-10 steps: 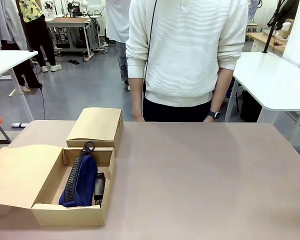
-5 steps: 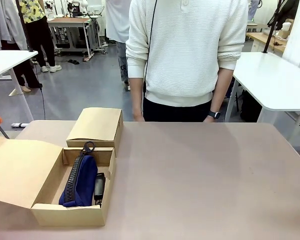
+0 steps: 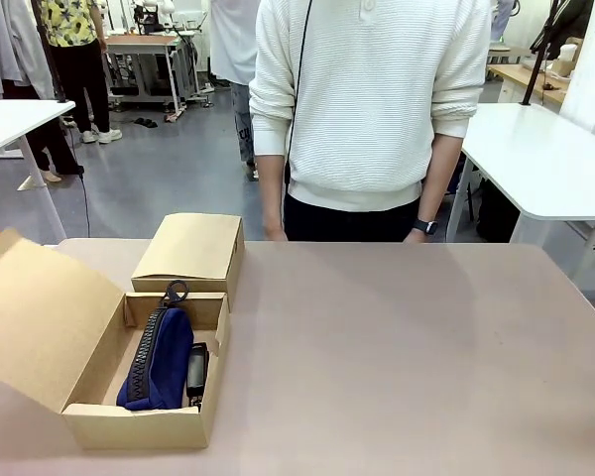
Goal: Place items inside the box.
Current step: Close the lid of the Mailer Box closest to the robot.
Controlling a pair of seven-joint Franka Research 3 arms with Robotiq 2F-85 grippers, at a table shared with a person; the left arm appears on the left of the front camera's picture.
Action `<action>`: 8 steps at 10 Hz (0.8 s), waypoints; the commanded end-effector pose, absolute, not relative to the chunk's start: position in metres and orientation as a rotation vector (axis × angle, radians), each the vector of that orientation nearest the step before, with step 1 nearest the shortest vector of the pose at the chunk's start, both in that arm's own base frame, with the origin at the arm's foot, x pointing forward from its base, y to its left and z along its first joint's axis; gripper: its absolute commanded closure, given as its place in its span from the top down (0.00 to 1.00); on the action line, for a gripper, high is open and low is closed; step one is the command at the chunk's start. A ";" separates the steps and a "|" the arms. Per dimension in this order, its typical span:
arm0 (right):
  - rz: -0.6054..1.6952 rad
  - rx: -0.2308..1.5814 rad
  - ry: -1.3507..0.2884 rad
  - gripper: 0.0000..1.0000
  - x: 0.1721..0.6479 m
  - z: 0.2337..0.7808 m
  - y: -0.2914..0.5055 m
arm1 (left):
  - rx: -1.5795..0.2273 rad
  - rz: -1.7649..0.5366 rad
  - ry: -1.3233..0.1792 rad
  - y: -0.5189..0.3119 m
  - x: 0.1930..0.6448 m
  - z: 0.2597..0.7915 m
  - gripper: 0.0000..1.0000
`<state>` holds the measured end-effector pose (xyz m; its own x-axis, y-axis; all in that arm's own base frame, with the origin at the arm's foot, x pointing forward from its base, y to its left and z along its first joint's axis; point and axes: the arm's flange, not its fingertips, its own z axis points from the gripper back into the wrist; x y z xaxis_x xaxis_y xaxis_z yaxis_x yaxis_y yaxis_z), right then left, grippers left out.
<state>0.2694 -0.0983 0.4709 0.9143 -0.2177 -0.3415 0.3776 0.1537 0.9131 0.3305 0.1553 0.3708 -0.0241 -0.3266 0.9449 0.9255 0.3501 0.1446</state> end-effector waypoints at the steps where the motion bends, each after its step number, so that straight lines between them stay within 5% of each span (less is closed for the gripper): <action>1: -0.442 1.372 0.143 1.00 0.270 0.477 -0.097 | -0.683 -1.126 -1.193 0.111 0.301 0.390 1.00; 8: -0.442 1.372 0.143 1.00 0.270 0.477 -0.097 | -0.740 -1.111 -1.245 0.043 0.344 0.422 1.00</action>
